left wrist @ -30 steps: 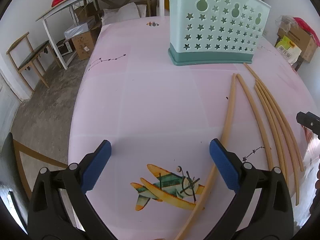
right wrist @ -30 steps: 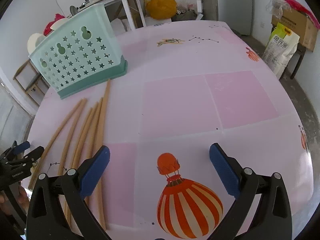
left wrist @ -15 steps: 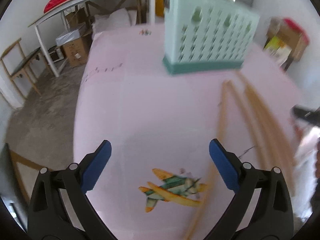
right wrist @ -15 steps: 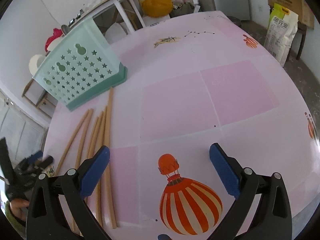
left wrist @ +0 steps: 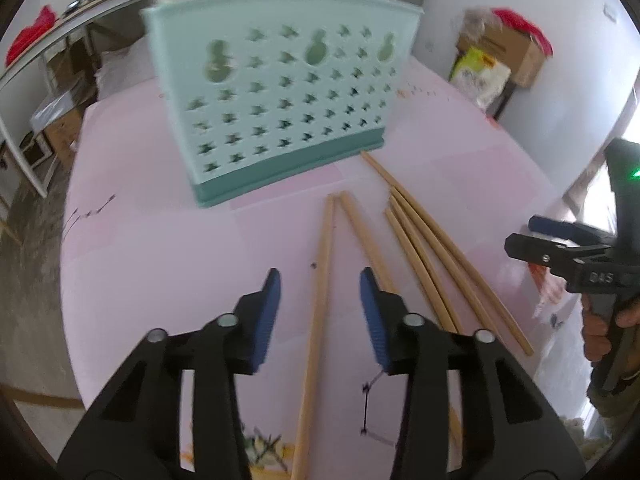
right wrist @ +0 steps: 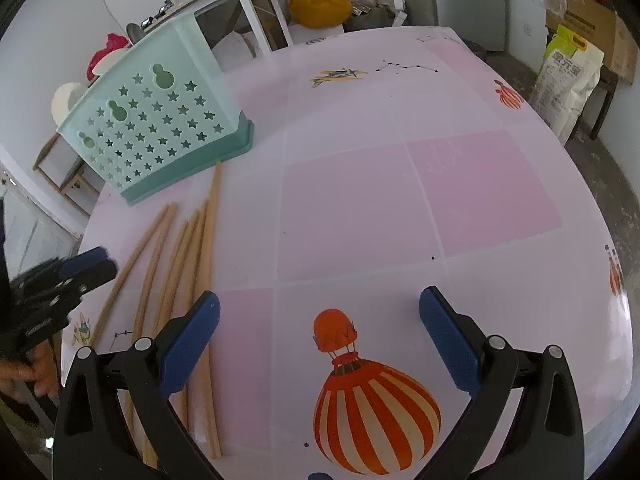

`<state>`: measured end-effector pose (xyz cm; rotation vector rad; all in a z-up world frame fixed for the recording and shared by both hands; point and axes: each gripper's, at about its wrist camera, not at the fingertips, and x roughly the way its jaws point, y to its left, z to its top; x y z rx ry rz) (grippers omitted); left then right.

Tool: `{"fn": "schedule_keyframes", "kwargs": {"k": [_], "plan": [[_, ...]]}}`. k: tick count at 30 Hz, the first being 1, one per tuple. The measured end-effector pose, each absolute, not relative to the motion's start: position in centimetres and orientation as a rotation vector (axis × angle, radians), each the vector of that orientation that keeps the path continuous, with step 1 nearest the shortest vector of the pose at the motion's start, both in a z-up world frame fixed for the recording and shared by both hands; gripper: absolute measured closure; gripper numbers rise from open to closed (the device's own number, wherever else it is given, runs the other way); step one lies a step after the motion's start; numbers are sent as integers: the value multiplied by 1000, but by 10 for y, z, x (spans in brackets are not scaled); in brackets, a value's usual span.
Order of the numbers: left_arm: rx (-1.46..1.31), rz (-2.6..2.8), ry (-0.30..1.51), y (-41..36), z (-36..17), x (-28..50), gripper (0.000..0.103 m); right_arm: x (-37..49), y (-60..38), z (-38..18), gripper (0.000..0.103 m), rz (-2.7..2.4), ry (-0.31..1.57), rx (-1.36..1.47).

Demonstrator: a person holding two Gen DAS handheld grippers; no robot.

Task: Organize utensils
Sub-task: 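Close the left gripper on one wooden chopstick, then lift the chopstick with the left gripper while the right grasps another chopstick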

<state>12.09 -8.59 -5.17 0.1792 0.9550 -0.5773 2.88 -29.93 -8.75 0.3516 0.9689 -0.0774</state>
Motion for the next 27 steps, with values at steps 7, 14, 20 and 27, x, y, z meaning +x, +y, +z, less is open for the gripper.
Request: {"fn": "schedule_keyframes", "kwargs": {"k": [7, 14, 20, 27], "plan": [[263, -559, 1006, -111, -65, 137, 96, 29, -299, -87, 6, -71, 967, 332], [191, -477, 1037, -100, -65, 140, 98, 30, -301, -84, 27, -94, 985, 293], [96, -399, 1050, -77, -66, 127, 98, 29, -280, -68, 57, 43, 969, 279], [47, -364, 1056, -66, -68, 122, 98, 33, -230, -70, 87, 142, 1013, 79]]}}
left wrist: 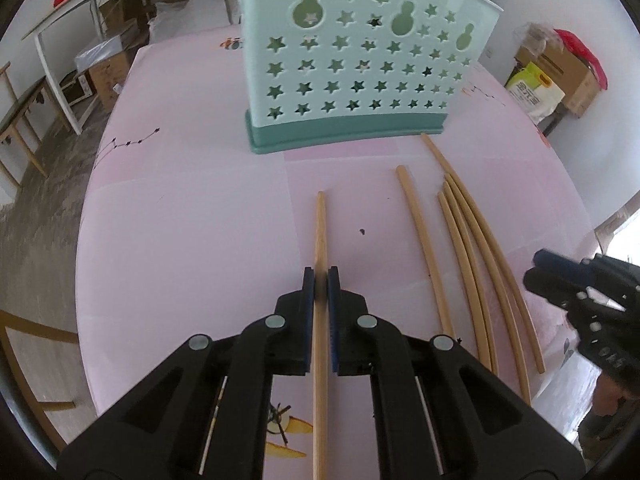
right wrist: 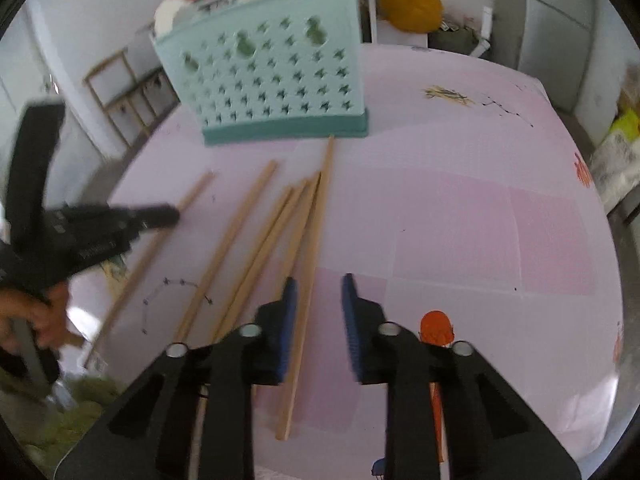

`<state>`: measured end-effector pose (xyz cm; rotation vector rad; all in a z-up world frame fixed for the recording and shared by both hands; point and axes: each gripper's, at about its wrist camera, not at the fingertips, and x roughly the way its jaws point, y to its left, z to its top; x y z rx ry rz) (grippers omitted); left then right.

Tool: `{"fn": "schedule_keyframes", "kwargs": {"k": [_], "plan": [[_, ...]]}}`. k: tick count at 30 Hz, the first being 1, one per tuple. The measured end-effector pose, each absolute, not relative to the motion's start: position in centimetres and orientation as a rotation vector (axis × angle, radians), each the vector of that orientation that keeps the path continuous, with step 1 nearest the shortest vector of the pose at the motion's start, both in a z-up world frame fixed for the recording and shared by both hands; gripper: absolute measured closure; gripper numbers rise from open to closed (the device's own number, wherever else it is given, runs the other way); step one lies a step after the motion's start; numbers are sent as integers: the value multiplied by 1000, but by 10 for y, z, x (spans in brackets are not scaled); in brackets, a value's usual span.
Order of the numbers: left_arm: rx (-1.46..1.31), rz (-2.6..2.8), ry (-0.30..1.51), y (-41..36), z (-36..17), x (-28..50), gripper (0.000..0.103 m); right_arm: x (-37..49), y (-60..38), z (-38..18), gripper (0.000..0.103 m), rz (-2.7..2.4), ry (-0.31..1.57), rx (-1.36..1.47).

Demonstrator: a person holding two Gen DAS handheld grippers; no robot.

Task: Organize utensils
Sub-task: 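Lift the chopstick with the left gripper while the right grasps another chopstick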

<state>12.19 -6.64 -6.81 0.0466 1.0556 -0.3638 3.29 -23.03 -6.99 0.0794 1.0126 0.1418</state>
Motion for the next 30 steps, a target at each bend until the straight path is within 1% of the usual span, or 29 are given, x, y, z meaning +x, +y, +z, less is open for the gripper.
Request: {"fn": "schedule_keyframes", "kwargs": {"k": [2, 4, 12, 15, 17, 18, 20, 26, 28, 29, 30], "plan": [[33, -360, 1058, -65, -68, 123, 98, 32, -226, -74, 94, 142, 1027, 45], [29, -360, 1057, -62, -69, 122, 98, 31, -225, -75, 98, 154, 1027, 46], [9, -362, 1055, -56, -70, 119, 98, 23, -239, -79, 100, 111, 1074, 77], [10, -361, 1053, -57, -70, 119, 98, 20, -250, -71, 100, 138, 1051, 160], [8, -361, 1053, -57, -70, 119, 98, 22, -250, -66, 96, 175, 1038, 193], [8, -361, 1054, -57, -70, 120, 98, 23, -248, -66, 90, 183, 1039, 185], [7, -360, 1054, -57, -70, 120, 98, 27, -241, -67, 83, 187, 1043, 150], [3, -361, 1052, -56, -70, 120, 98, 36, -229, -78, 82, 186, 1076, 100], [3, -363, 1053, -56, -69, 120, 98, 37, -229, -80, 86, 185, 1068, 101], [2, -362, 1053, -57, -70, 120, 98, 36, -230, -80, 95, 179, 1070, 104], [0, -362, 1054, -57, -70, 120, 98, 35, -232, -81, 96, 173, 1071, 111]]}}
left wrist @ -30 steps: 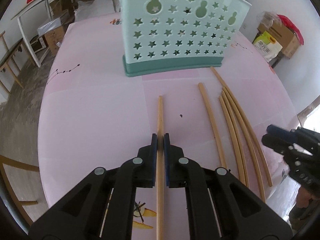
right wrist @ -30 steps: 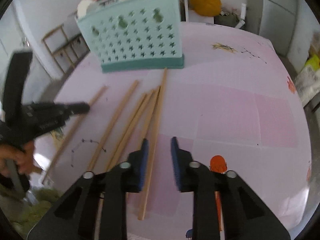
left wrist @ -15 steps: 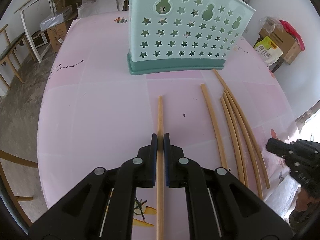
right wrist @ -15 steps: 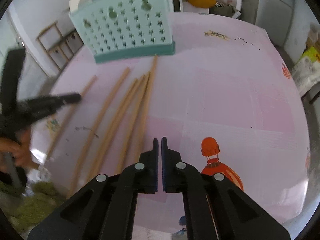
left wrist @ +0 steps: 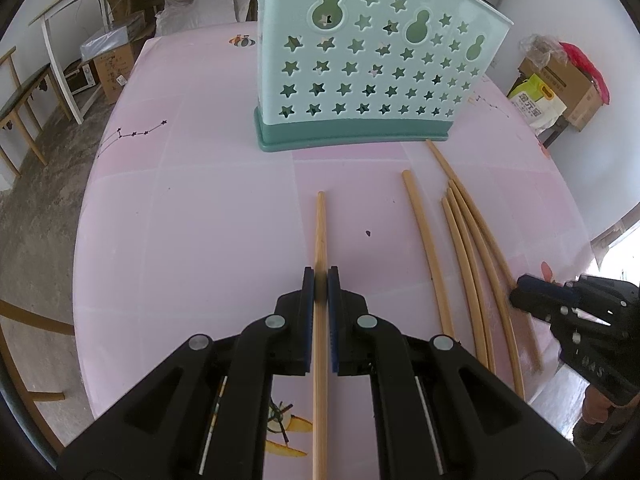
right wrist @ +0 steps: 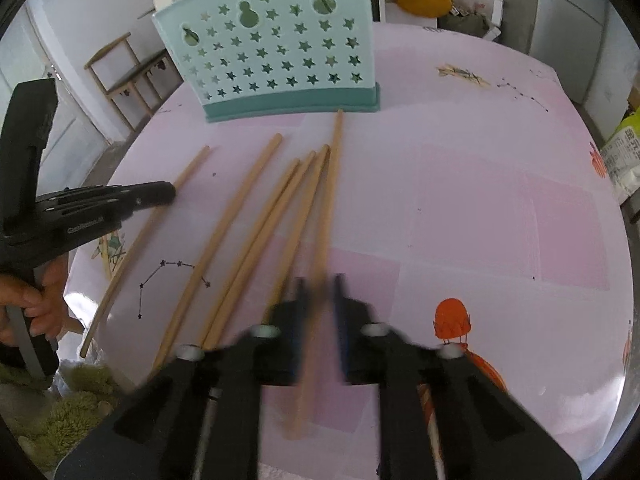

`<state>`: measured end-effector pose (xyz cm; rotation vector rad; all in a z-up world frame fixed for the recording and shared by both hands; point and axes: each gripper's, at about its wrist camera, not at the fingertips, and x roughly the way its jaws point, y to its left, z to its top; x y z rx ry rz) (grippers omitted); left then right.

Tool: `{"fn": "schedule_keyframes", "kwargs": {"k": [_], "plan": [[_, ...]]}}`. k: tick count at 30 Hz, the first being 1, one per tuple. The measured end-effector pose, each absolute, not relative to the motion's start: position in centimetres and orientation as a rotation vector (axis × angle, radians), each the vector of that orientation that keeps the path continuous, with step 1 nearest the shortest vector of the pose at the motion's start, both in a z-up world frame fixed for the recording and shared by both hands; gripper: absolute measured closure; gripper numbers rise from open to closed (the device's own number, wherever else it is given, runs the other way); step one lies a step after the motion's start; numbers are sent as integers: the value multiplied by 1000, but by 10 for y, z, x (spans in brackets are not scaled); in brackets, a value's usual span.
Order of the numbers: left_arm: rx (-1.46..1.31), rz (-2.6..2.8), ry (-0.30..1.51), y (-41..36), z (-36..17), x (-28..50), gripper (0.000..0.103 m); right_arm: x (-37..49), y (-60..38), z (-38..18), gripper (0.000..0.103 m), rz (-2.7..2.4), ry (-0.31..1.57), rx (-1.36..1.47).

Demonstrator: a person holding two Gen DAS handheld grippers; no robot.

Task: Organize utensils
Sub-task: 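Lift the chopstick with the left gripper while the right grasps another chopstick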

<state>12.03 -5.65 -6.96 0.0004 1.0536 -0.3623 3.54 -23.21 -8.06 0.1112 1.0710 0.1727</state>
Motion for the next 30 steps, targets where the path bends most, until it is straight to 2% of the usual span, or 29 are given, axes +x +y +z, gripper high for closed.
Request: {"fn": "schedule_keyframes", "kwargs": {"k": [11, 14, 15, 22, 25, 27, 30], "plan": [[-29, -377, 1093, -52, -69, 124, 98, 9, -258, -73, 94, 160, 1155, 113], [-21, -376, 1097, -53, -69, 127, 96, 18, -260, -66, 74, 165, 1113, 120], [-16, -374, 1097, -53, -69, 127, 96, 22, -259, -64, 73, 163, 1101, 119], [63, -372, 1085, -63, -67, 133, 94, 61, -250, -76, 73, 174, 1099, 90], [92, -385, 1079, -69, -66, 137, 90, 73, -246, -78, 75, 164, 1089, 59], [111, -387, 1073, -73, -66, 140, 90, 79, -245, -78, 84, 149, 1092, 51], [142, -382, 1061, -78, -65, 147, 90, 88, -249, -77, 92, 140, 1094, 64]]}}
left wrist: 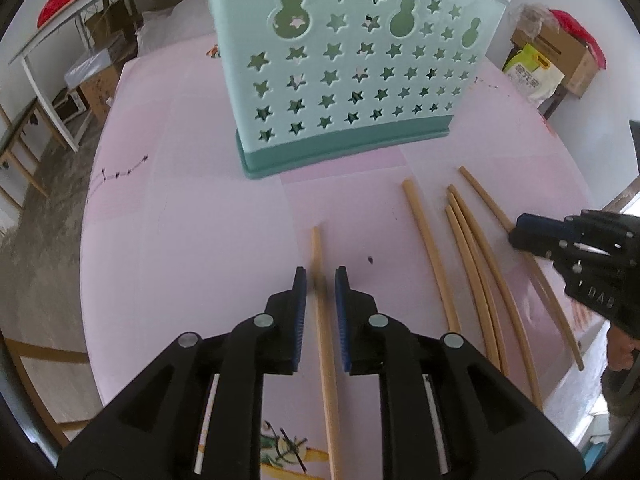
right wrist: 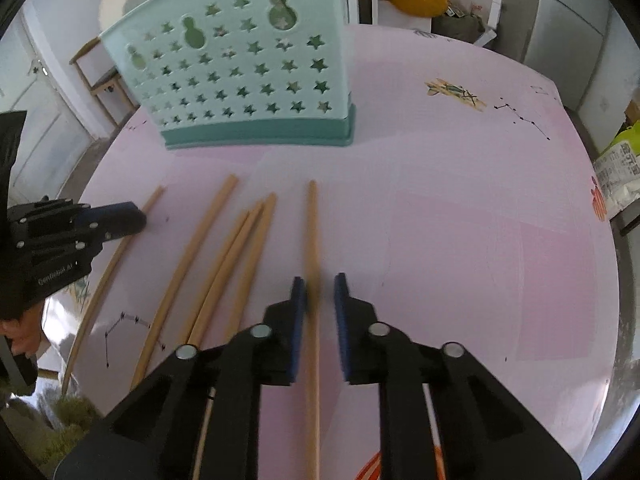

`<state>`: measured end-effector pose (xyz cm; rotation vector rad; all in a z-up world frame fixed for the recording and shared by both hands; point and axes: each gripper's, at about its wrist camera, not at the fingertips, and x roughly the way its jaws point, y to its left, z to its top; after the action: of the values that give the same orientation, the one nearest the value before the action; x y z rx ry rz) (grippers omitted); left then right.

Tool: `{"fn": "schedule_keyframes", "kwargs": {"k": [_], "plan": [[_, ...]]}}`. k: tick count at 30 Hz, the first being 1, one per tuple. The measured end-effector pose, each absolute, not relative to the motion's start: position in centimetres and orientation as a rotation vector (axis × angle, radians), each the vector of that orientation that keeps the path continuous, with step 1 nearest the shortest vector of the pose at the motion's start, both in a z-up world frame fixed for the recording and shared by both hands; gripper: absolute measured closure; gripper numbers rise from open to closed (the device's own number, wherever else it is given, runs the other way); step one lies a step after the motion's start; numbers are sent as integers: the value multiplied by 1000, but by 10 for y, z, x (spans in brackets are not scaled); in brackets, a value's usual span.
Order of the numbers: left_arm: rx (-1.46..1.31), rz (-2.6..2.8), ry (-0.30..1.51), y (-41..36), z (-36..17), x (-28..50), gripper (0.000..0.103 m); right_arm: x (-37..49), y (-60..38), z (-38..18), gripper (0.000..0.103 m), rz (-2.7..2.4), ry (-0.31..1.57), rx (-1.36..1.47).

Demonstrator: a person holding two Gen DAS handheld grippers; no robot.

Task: Organize utensils
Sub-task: 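Lift the chopstick with the left gripper while the right grasps another chopstick, then insert the chopstick into the green holder with the left gripper while the right carries its chopstick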

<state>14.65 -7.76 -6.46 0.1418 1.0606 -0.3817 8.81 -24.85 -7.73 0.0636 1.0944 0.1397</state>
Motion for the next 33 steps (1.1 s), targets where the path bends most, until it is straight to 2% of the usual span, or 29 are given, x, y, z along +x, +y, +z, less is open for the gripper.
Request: {"fn": "schedule_keyframes", "kwargs": {"k": [5, 8, 15, 23, 33], "plan": [[185, -365, 1025, -84, -65, 151, 91, 95, -253, -78, 96, 136, 1085, 93], [188, -345, 1011, -83, -65, 153, 98, 97, -255, -79, 96, 138, 1079, 118], [93, -343, 973, -65, -47, 154, 99, 93, -271, -54, 96, 128, 986, 234], [-107, -442, 756, -26, 27, 131, 99, 70, -290, -3, 96, 97, 826, 321], [-239, -553, 493, -7, 121, 130, 99, 58, -293, 19, 96, 89, 754, 332]]}}
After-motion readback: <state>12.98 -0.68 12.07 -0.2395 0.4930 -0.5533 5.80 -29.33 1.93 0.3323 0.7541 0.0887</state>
